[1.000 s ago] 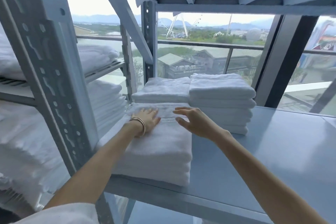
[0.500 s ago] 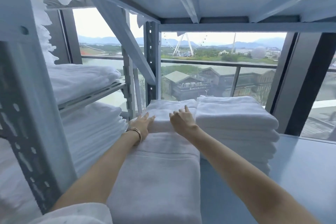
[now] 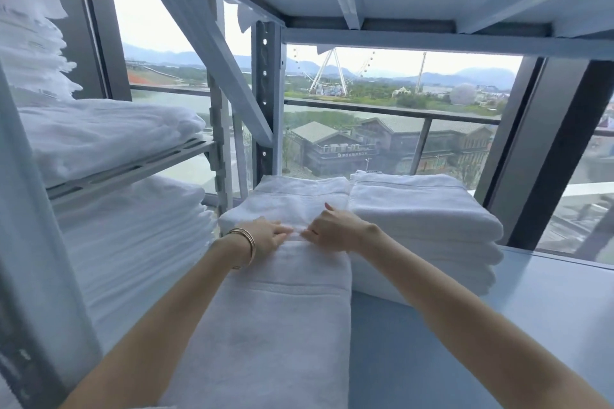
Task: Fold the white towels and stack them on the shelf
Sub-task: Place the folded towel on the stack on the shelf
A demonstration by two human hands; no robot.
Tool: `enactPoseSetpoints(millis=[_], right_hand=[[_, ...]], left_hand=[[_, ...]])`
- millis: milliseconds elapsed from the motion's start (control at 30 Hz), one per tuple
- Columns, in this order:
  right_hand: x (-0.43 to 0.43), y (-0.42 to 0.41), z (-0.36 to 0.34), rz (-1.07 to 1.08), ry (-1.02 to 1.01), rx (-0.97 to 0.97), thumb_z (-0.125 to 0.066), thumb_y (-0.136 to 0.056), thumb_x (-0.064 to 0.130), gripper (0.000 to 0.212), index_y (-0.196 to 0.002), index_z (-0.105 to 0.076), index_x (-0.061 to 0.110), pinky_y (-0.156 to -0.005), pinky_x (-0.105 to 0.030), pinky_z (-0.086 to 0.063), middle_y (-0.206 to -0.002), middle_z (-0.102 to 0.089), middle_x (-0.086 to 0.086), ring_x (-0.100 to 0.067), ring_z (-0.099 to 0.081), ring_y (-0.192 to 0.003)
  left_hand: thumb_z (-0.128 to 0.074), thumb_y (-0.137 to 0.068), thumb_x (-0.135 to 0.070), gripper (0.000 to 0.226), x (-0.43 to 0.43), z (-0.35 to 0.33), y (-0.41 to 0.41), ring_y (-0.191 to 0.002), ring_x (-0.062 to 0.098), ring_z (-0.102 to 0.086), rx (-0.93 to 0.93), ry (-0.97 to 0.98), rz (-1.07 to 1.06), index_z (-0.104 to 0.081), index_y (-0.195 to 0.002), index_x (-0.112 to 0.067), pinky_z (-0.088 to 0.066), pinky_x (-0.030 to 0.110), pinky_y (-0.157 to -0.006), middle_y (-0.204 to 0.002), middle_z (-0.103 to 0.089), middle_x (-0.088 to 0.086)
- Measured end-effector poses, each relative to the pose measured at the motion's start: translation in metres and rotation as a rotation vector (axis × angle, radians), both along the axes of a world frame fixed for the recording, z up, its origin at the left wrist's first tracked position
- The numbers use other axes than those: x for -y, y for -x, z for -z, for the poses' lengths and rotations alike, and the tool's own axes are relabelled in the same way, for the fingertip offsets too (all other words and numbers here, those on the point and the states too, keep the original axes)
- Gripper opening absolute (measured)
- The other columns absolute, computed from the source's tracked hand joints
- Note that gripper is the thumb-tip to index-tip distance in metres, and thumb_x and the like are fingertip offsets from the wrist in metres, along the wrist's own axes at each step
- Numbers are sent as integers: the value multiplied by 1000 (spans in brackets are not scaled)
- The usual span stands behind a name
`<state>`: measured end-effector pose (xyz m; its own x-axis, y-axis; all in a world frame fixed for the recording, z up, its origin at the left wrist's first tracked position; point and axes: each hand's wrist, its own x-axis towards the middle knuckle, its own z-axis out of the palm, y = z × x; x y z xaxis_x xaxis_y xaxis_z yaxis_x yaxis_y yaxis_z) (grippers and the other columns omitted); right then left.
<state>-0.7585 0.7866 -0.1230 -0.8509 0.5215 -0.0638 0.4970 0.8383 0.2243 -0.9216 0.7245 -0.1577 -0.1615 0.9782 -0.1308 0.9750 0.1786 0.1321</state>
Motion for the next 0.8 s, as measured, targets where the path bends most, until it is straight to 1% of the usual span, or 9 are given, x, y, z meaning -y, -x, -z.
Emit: enactPoseSetpoints(millis=[100,200,300,333,400,467,567,700,800], right_hand=[[-1,-7,-13,36,63,-68,-27,-100,42,56,-90,-64,1,-100,-35,-35,-107,-62,-21,-31,-47,-120],[-8,-17,-25,79,63,-99,-32,-99,43,52,-64,-53,11,-76,-33,-38,-91,-57,-16,-32,-55,-102],[-12,-26,-26,67,-32,-27,-29,-99,45,57,-61,-50,8,-95,-37,-35,-97,-62,-18,-32,-50,-116],[-14,-30,-26,62,-68,-39,-27,-99,45,60,-62,-53,5,-108,-37,-24,-97,-65,-18,-31,-52,-117],[-22,-45,-36,44,-112,-197,-25,-99,44,64,-74,-65,1,-115,-34,0,-97,-68,-17,-25,-59,-110],[-35,-75,-52,76,-77,-393,-28,-99,41,54,-100,-69,6,-115,-35,-5,-108,-67,-16,-24,-60,-109],[-49,-128,-66,226,69,-490,-35,-98,42,42,-120,-61,18,-93,-33,-39,-122,-62,-11,-26,-57,-111],[-45,-164,-44,336,104,-268,-36,-95,50,41,-124,-58,31,-99,-34,-38,-131,-56,7,-17,-49,-122],[-44,-198,-32,410,81,-333,-35,-95,50,48,-110,-65,16,-85,-36,-46,-113,-66,-4,-25,-58,-105]], left_hand=[[-23,-101,-42,45,3,-6,2,-133,24,-36,7,7,-137,-42,-138,-26,-27,36,-110,-146,-39,4],[-18,-99,-47,47,6,-21,3,-131,26,-38,-181,50,-316,-43,-135,-28,-23,48,-109,-142,-43,2],[-11,-92,-53,61,12,-30,0,-138,32,-25,-336,296,-411,-37,-141,-27,-15,63,-108,-148,-34,3],[-12,-90,-55,64,13,-33,-4,-140,33,-22,-406,336,-427,-35,-143,-27,-13,63,-108,-149,-33,4],[-20,-96,-50,58,12,-41,-16,-141,31,-19,-482,233,-431,-35,-143,-21,-11,58,-111,-150,-30,6],[-30,-99,-39,49,5,-51,-33,-141,27,-19,-388,-54,-269,-32,-143,-18,-13,51,-112,-153,-24,5],[-39,-99,-30,54,-10,-63,-77,-143,18,-16,-74,-343,153,-20,-148,-18,-15,36,-116,-156,-16,1],[-40,-99,-33,57,-36,-57,-135,-144,14,-12,-36,-313,362,-15,-149,-22,-15,37,-116,-157,-12,-3],[-37,-100,-32,54,-42,-42,-136,-142,17,-20,-60,-125,324,-20,-148,-15,-16,27,-112,-155,-20,3]])
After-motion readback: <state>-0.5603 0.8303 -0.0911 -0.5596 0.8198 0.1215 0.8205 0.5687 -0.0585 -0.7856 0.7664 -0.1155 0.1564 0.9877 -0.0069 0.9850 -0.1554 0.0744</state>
